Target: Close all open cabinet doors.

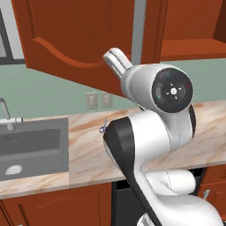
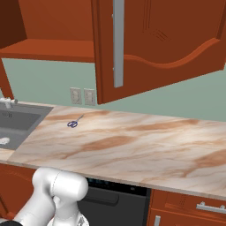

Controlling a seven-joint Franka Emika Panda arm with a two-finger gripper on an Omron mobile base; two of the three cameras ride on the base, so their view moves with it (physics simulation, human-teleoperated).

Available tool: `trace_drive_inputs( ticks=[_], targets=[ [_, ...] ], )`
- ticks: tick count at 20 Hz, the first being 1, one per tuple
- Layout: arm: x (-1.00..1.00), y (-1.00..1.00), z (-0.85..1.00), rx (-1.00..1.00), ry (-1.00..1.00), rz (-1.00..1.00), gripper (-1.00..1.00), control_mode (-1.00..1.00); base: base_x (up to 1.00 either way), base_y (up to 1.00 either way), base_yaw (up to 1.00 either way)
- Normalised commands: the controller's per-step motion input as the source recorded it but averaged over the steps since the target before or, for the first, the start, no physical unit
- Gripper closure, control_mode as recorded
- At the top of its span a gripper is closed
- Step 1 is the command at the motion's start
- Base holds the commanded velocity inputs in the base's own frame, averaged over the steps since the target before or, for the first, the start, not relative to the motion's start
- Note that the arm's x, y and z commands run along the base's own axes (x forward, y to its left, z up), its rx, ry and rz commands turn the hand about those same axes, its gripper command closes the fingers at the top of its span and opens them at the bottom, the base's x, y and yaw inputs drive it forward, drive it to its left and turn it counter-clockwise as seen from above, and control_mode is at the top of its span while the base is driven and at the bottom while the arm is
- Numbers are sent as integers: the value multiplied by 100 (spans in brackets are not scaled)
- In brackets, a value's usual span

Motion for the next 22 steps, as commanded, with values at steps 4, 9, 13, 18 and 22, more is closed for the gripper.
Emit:
trace_drive_inputs(
  ticks=[4,9,13,18,22],
  targets=[
    [32,-7,16,15,-5,-23,-100,-100,0,0,0],
    [33,-18,7,12,-3,-24,-100,-100,0,0,0],
    [44,-18,0,13,-3,-23,-100,-100,0,0,0],
    [45,-28,0,9,-2,-26,-100,-100,0,0,0],
    [60,-27,-2,2,0,-18,-100,-100,0,0,0]
  ],
)
